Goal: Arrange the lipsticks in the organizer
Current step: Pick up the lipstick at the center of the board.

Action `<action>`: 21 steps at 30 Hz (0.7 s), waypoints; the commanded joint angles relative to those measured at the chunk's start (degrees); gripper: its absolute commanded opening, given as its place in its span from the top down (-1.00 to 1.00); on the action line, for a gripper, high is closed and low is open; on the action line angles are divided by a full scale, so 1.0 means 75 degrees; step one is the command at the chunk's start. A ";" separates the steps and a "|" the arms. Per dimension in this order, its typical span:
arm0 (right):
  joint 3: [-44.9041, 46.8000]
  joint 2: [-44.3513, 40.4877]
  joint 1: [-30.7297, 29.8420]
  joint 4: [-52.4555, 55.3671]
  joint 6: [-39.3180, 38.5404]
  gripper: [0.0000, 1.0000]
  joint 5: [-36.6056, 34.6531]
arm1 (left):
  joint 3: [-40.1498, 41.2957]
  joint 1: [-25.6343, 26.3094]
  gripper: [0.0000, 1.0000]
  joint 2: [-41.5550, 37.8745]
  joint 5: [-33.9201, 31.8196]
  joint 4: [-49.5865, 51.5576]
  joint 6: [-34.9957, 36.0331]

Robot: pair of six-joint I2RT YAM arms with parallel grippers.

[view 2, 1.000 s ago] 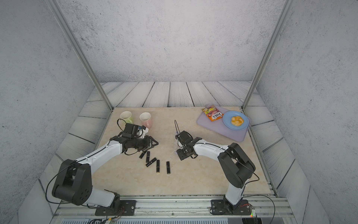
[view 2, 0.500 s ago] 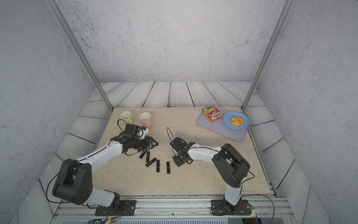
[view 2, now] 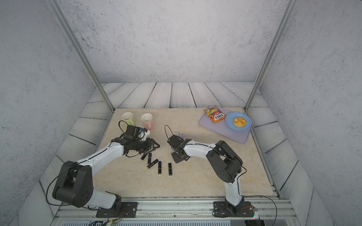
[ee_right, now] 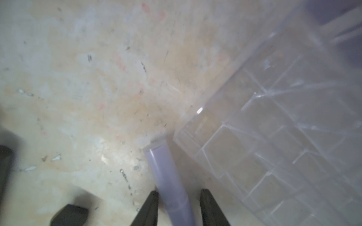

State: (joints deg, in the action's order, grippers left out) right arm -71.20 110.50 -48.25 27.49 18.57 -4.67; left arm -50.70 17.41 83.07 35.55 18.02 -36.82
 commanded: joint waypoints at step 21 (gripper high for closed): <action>0.3838 -0.5393 0.0259 -0.5533 0.4216 0.82 0.1396 | 0.1236 0.1293 0.02 -0.2755 0.0581 -0.1529 -0.0273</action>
State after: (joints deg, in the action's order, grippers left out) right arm -43.83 70.87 -46.78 -6.35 43.09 4.64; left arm -42.68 25.67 62.00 37.06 14.31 -36.16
